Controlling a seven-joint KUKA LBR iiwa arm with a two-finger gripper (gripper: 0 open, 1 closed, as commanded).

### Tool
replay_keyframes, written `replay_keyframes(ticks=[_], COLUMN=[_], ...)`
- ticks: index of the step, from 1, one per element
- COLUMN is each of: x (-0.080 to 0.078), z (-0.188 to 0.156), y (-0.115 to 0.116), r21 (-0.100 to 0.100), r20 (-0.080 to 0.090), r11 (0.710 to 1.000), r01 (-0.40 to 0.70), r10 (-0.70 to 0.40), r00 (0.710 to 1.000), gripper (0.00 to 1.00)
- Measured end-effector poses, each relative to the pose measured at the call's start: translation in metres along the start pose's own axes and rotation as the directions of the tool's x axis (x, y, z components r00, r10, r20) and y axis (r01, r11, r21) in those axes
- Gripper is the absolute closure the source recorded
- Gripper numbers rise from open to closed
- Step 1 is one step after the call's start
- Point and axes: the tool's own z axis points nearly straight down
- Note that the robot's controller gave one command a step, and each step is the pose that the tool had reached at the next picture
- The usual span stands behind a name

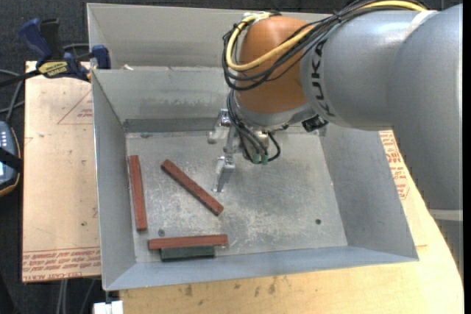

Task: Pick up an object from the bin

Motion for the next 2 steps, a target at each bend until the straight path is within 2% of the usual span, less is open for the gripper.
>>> replay_keyframes(ticks=[1, 2], x=[0.007, 0.019], z=[0.035, 0.035], y=[0.007, 0.012], r21=[0.003, 0.003], r20=[-0.011, -0.006], r11=[0.999, 0.980], r01=[-0.053, -0.198], r10=[0.053, 0.198], r00=[0.999, 0.980], gripper=[0.00, 0.00])
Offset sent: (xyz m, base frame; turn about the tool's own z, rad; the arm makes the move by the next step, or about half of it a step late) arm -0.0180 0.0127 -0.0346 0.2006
